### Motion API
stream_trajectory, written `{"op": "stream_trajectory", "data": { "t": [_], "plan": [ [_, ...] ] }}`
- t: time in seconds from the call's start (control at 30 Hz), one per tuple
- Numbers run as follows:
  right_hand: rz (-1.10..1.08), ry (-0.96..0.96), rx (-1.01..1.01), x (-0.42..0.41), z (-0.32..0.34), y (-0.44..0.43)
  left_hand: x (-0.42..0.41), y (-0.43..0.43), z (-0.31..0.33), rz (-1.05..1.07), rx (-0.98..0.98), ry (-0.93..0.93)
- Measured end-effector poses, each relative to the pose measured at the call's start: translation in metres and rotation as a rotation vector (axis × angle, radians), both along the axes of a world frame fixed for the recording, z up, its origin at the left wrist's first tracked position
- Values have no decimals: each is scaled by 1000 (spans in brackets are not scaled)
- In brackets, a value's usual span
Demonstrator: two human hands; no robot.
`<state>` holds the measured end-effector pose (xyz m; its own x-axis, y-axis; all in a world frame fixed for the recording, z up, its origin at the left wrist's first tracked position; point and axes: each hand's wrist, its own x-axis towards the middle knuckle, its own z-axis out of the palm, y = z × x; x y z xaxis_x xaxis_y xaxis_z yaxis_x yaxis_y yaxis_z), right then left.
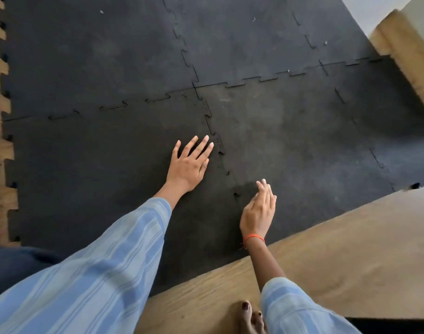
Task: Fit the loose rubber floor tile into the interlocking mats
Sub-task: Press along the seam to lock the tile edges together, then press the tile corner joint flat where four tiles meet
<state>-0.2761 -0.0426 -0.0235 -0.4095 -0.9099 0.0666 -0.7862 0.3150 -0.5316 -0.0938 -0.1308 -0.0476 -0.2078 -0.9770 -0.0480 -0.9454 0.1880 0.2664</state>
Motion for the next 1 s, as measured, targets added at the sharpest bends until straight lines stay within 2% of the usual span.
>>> {"op": "stream_trajectory", "data": {
  "t": [0.1, 0.2, 0.27, 0.33, 0.57, 0.73, 1.0],
  "plan": [
    [-78, -13, -34, -10, 5, 2, -10, -3, -1, -16, 39, 8],
    [-257, -85, -57, -33, 12, -3, -16, -2, -5, -2, 20, 7],
    [-410, -104, -17, -47, 12, -1, -16, -3, -6, 1, 3, 7],
    [-462, -66, 46, -47, 8, 10, -17, -3, -6, 10, 3, 12],
    [-365, 20, 67, -20, -13, 33, -19, 0, -4, -1, -35, 13],
    [-209, 174, 114, -19, -19, 32, -19, -1, -5, 7, -75, 2],
    [-188, 238, 116, -13, -15, 15, -18, -3, -6, 18, -68, 2]
  ]
}}
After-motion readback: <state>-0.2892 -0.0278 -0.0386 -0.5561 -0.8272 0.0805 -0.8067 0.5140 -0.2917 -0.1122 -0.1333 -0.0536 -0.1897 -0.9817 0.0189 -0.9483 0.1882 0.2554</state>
